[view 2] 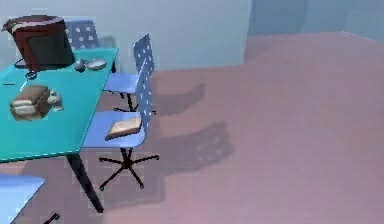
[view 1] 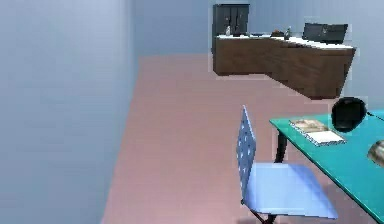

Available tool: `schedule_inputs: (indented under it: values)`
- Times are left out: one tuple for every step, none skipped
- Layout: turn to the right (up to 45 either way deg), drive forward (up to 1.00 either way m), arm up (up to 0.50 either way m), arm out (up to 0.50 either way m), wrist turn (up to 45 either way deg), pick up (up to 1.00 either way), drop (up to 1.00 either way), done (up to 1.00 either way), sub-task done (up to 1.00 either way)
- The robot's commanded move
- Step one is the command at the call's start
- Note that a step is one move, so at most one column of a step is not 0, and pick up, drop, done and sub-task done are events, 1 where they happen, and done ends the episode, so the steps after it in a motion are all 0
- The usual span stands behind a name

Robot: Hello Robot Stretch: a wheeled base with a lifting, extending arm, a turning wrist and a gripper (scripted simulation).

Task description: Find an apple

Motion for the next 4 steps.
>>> schedule_inputs:
  values:
    - [0.0,1.00,0.00,0.00,0.0,0.00,0.00,0.00,0.00]
    - [-30.0,0.00,0.00,0.00,0.0,0.00,0.00,0.00,0.00]
    - [0.0,0.05,0.00,0.00,0.0,0.00,0.00,0.00,0.00]
    - [18.0,0.00,0.00,0.00,0.0,0.00,0.00,0.00,0.00]
